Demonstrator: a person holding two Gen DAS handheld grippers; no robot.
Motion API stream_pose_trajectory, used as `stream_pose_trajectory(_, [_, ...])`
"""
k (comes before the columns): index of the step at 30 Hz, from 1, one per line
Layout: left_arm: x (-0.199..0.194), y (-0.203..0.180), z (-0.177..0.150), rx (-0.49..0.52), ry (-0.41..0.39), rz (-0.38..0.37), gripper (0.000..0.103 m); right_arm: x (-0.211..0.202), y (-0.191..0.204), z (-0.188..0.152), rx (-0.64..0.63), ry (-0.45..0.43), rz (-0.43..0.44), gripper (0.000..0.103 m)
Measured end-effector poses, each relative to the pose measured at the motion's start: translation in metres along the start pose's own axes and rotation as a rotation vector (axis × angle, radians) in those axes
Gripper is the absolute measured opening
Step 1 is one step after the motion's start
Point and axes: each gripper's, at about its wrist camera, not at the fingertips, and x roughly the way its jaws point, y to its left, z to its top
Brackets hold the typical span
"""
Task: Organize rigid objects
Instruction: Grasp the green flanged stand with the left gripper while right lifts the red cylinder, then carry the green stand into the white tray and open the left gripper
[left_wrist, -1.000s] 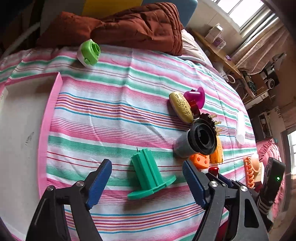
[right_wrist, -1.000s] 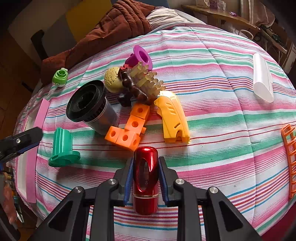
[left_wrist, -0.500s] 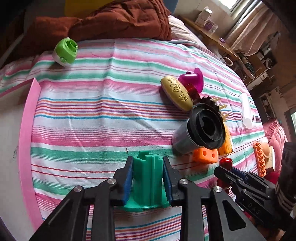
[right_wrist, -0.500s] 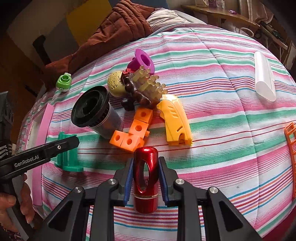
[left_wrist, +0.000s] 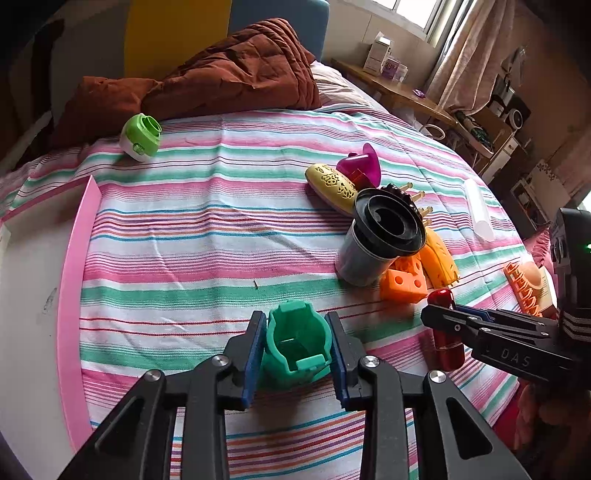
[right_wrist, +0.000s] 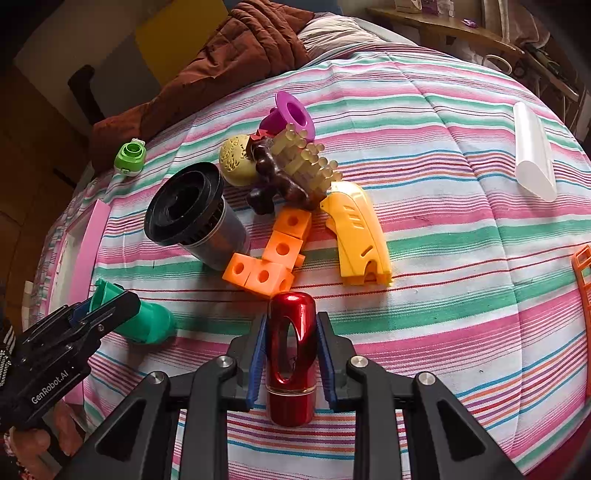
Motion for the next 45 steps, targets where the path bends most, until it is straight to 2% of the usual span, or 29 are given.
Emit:
stream_pose_trajectory(4, [-0.008,0.001,0.003,0.022,-0.030,0.004,0.030,0.001,-0.002,0.000,0.014,0.005,0.027,0.025])
stream_pose_trajectory(10, [-0.033,0.023,0.003,-0.009,-0.072,-0.027,0.030,0.002,0.005,-0.002,-0.012,0.015,0.075,0.025])
stream_pose_trajectory(18, [-0.069,0.075,-0.001,-0.091,-0.128,-0.050,0.030,0.003,0.024,-0.005,-0.105,0.006,0.067,0.025])
stream_pose_trajectory(22, [-0.085,0.106,0.001,-0.133,-0.166,-0.030,0.030,-0.001,0.025,-0.004,-0.104,-0.023,0.074,0.025])
stream_pose_trajectory(28, [-0.094,0.166,0.009,-0.198,-0.199,0.046,0.030,-0.001,0.035,-0.004,-0.131,-0.037,0.108,0.025])
stream_pose_trajectory(32, [-0.089,0.212,0.018,-0.250,-0.189,0.116,0.030,-0.002,0.044,-0.004,-0.159,-0.045,0.170,0.025])
stream_pose_trajectory(36, [-0.079,0.254,0.029,-0.298,-0.173,0.180,0.030,-0.003,0.053,-0.006,-0.200,-0.050,0.178,0.025])
stream_pose_trajectory(40, [-0.068,0.283,0.039,-0.321,-0.163,0.238,0.030,-0.002,0.056,-0.007,-0.219,-0.056,0.177,0.025])
stream_pose_trajectory(45, [-0.060,0.302,0.046,-0.352,-0.176,0.270,0.030,-0.004,0.054,-0.005,-0.214,-0.068,0.185,0.025])
